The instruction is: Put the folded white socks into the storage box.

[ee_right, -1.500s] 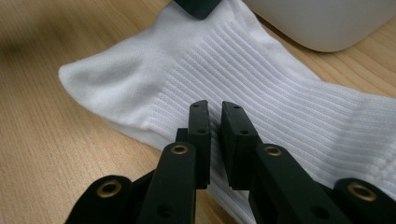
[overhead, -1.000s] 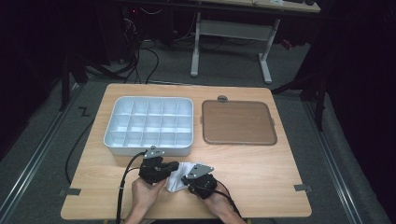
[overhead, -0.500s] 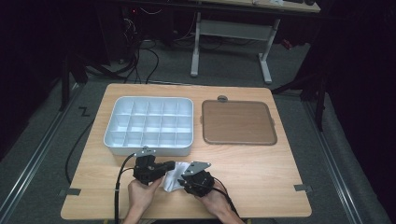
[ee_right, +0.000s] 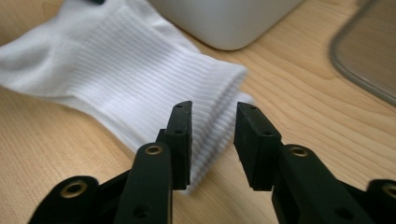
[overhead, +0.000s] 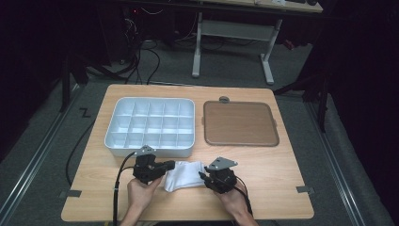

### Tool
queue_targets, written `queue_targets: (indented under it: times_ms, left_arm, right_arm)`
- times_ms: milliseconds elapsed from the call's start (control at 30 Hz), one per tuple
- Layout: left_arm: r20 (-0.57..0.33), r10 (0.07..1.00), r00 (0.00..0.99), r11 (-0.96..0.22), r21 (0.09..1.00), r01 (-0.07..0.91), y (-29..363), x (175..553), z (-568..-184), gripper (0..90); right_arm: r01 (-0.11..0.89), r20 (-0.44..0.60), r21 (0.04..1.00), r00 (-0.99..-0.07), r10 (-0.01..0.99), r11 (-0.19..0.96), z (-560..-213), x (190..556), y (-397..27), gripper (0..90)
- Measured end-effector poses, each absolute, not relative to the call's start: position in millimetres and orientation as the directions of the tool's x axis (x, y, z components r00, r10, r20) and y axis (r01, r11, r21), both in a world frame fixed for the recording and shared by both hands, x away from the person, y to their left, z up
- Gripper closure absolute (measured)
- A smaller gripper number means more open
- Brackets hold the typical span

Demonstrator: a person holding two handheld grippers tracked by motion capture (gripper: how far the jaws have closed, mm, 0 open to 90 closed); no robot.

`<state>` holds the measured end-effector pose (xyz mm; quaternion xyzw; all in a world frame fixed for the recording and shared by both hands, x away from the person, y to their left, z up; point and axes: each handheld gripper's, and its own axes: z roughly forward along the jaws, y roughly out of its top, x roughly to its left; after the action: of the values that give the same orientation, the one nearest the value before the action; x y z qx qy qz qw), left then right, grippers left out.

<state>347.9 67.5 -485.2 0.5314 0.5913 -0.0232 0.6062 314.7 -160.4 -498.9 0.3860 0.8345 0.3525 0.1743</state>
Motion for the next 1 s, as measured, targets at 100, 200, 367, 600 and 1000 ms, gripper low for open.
queue_targets:
  times_ms: [100, 200, 367, 600, 1000]
  left_arm:
    - [-0.737, 0.604, 0.303, 0.428, 0.621, 0.656, 67, 345, -486, 86.4]
    - [-0.742, 0.604, 0.29, 0.436, 0.612, 0.66, 67, 347, -487, 86.4]
    - [-0.749, 0.591, 0.299, 0.436, 0.609, 0.663, 65, 345, -485, 86.3]
    - [-0.762, 0.574, 0.299, 0.432, 0.592, 0.68, 61, 345, -486, 86.3]
    - [-0.754, 0.587, 0.294, 0.426, 0.596, 0.68, 59, 346, -486, 86.3]
  right_arm:
    - [0.534, -0.009, 0.72, -0.631, 0.775, 0.443, -502, 315, -164, 65.4]
    - [0.55, 0.02, 0.716, -0.632, 0.774, 0.431, -505, 319, -164, 65.2]
    - [0.575, 0.038, 0.688, -0.639, 0.768, 0.444, -512, 327, -164, 64.4]
    - [0.573, 0.047, 0.681, -0.654, 0.755, 0.455, -521, 331, -160, 71.1]
    - [0.541, 0.074, 0.753, -0.635, 0.769, 0.374, -500, 331, -164, 69.4]
